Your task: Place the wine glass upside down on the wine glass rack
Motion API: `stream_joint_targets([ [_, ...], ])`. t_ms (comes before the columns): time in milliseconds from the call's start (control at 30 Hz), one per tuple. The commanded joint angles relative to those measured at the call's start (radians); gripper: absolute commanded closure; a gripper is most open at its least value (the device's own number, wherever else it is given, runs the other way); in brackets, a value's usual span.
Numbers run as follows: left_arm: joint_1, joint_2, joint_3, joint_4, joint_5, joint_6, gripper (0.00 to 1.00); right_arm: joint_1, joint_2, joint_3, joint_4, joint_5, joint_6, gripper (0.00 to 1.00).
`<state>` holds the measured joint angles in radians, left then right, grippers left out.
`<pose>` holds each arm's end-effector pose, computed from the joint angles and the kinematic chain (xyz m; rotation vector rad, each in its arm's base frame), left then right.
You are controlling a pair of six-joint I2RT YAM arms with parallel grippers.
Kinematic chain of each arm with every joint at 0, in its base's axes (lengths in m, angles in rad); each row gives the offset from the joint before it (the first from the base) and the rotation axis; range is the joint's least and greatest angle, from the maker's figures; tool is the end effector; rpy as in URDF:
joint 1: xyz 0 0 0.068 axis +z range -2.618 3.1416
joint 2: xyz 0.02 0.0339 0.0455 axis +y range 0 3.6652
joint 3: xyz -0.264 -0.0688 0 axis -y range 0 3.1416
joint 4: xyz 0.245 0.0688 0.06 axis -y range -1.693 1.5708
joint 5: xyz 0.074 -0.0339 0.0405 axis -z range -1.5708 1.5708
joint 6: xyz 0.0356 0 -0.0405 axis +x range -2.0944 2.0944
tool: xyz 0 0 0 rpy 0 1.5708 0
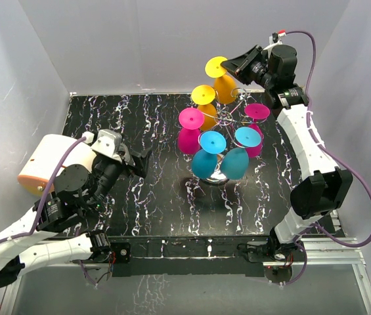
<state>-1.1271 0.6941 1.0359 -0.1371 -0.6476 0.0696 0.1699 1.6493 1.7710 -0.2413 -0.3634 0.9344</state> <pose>0.0744 -0.1064 0.4418 0.2925 1.3915 -0.4340 0.3755 0.0773 0.4532 0.3973 1.7710 1.1136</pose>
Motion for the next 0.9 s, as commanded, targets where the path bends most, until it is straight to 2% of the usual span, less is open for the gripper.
stream_joint_targets([
  [0,0.001,0.011,0.059,-0.035,-0.046,-0.027,0.09,-0.021,-0.047,-0.014,0.036,-0.035,0.026,1.0],
  [333,0.001,-0.013,0.024,0.011,-0.01,0.017,0.07,-0.055,-0.108,-0.101,0.052,-0.105,0.069,1.0],
  [867,0.001,-0.001,0.021,0.031,-0.014,0.032,0.07,-0.056,-0.203,-0.156,0.0,-0.152,0.015,1.0],
])
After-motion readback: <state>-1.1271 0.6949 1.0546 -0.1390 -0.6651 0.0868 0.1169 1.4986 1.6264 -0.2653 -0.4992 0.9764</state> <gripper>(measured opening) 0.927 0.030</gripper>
